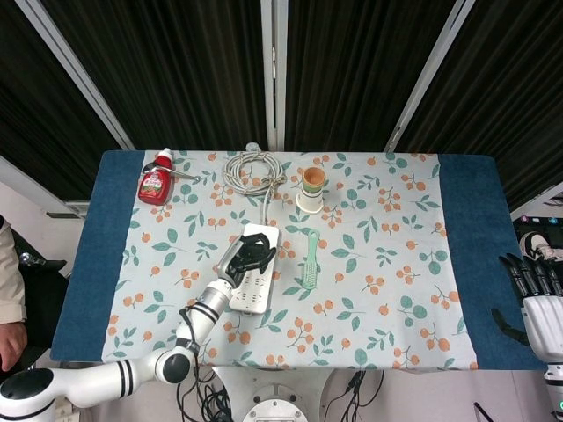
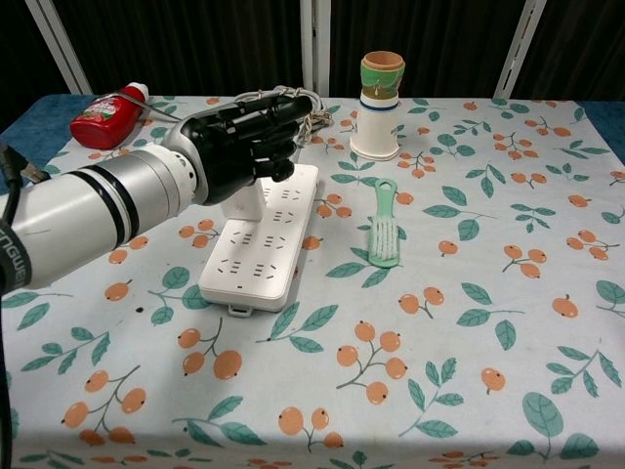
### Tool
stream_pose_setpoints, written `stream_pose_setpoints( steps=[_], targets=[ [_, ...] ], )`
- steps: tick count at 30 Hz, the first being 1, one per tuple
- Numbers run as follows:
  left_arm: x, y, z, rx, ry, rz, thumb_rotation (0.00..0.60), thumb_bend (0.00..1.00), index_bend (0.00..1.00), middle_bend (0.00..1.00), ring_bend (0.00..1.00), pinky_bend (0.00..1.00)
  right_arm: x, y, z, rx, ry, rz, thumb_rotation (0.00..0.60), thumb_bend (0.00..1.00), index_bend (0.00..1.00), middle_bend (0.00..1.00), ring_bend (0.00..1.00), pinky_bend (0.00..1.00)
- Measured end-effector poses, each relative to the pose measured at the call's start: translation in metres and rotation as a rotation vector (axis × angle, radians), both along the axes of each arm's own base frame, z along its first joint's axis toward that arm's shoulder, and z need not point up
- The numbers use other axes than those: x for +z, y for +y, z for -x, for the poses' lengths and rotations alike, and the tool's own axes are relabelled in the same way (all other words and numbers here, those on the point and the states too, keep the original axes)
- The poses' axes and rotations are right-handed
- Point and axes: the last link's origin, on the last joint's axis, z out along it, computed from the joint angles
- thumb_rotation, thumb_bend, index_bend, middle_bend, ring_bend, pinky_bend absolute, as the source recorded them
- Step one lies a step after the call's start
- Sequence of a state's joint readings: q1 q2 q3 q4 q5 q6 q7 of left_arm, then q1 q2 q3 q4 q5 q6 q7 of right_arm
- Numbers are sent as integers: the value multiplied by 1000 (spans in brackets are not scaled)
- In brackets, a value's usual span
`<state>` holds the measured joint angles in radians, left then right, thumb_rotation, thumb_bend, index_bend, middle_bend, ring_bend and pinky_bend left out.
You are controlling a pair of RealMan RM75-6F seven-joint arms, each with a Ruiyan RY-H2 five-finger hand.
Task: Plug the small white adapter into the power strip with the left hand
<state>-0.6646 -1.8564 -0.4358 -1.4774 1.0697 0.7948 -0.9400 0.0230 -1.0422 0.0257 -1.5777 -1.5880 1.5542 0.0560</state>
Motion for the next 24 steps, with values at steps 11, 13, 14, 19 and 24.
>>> stream_pose_setpoints(
  steps=[11, 13, 14, 19, 24],
  targets=[
    [-6, -1, 1, -1, 14, 18, 600, 560, 823, 879, 787, 789, 0, 1, 2, -2, -3, 2, 600, 219, 0, 66, 0, 0],
    [-6, -1, 2, 0, 16, 19, 600, 560, 823, 879, 787, 789, 0, 0, 2, -2, -3, 2, 600, 219, 0, 66, 0, 0],
    [-6, -2, 3, 1, 16, 20, 600, 560, 823, 879, 787, 789, 0, 0, 2, -2, -3, 2, 600, 219, 0, 66, 0, 0],
    [-1, 1, 1, 7, -2, 8, 600, 560, 822, 877, 786, 785, 0, 1, 1, -2, -3, 2, 600, 219, 0, 66, 0, 0],
    [16, 4, -7, -21, -27, -44, 600, 557, 798, 838, 750, 751, 1, 1, 1, 1, -3, 7, 600, 219, 0, 66, 0, 0]
  ],
)
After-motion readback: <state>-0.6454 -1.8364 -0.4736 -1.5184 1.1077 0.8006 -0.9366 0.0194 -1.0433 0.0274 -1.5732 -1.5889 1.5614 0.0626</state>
